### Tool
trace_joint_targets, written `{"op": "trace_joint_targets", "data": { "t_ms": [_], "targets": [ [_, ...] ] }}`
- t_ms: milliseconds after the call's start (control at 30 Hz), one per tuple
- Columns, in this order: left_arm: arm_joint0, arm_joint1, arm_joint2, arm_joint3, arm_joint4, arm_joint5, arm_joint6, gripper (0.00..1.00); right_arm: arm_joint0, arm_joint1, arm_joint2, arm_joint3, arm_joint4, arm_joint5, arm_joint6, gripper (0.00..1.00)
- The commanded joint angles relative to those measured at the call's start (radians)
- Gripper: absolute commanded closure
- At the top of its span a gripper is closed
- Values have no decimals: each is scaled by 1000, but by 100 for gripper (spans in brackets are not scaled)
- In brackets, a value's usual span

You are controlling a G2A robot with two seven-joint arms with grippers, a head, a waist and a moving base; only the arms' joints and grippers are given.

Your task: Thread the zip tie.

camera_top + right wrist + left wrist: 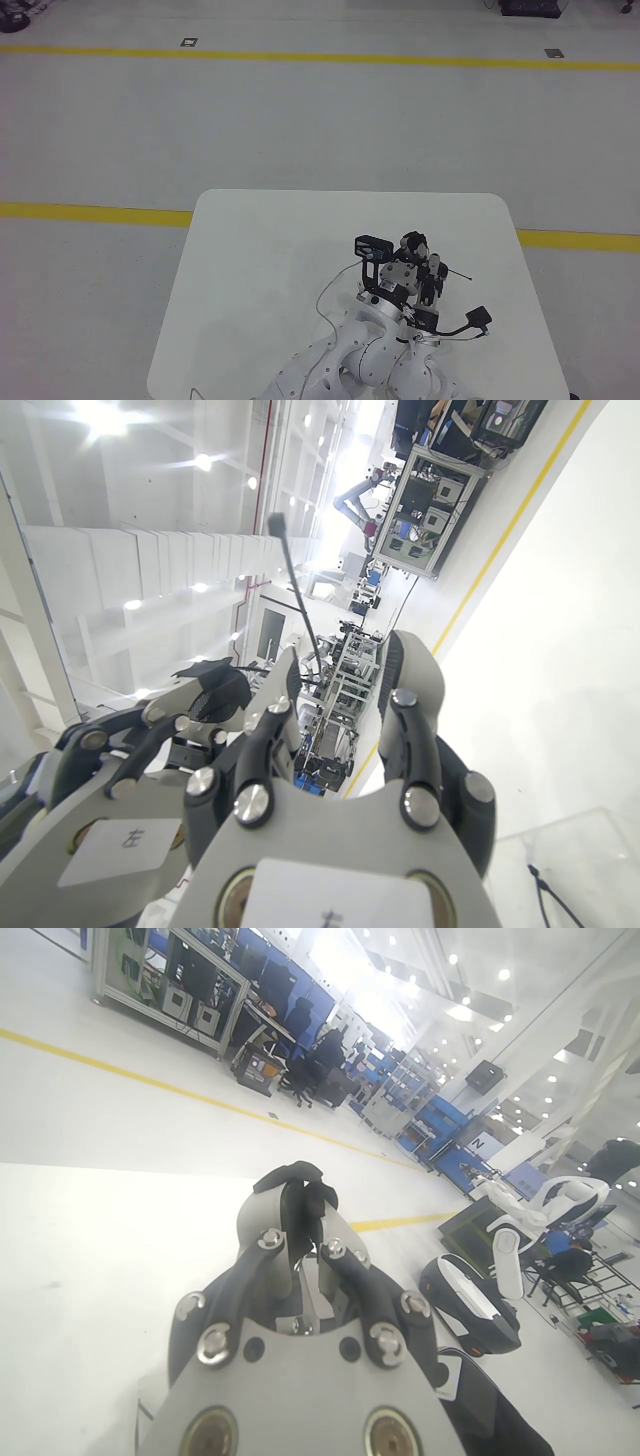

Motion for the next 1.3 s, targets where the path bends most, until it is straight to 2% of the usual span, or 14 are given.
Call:
{"op": "trace_joint_targets", "data": {
  "t_ms": [0, 133, 367, 467, 567, 767, 1033, 1267],
  "targets": [
    [0, 0, 0, 0, 0, 0, 0, 100, -1, 0, 1, -1, 1, 0, 0, 53],
    [0, 0, 0, 0, 0, 0, 0, 100, -3, 0, 1, -4, 0, 0, -2, 50],
    [0, 0, 0, 0, 0, 0, 0, 100, -11, 4, 6, -17, -2, 0, -7, 52],
    [0, 0, 0, 0, 0, 0, 0, 100, -11, 6, 10, -16, 4, 0, -5, 58],
    [2, 4, -16, -8, -4, -3, -11, 100, -12, 7, 14, -16, 12, 0, -2, 56],
    [-3, 6, -42, -3, 2, 24, -11, 100, -14, 9, 20, -27, 17, 0, 0, 54],
    [-6, 11, -97, 11, 37, 104, 41, 100, -33, 17, 31, -67, 13, 0, -7, 56],
    [-3, 12, -97, 10, 42, 108, 46, 100, -34, 22, 32, -76, 28, 0, 7, 58]
  ]
}}
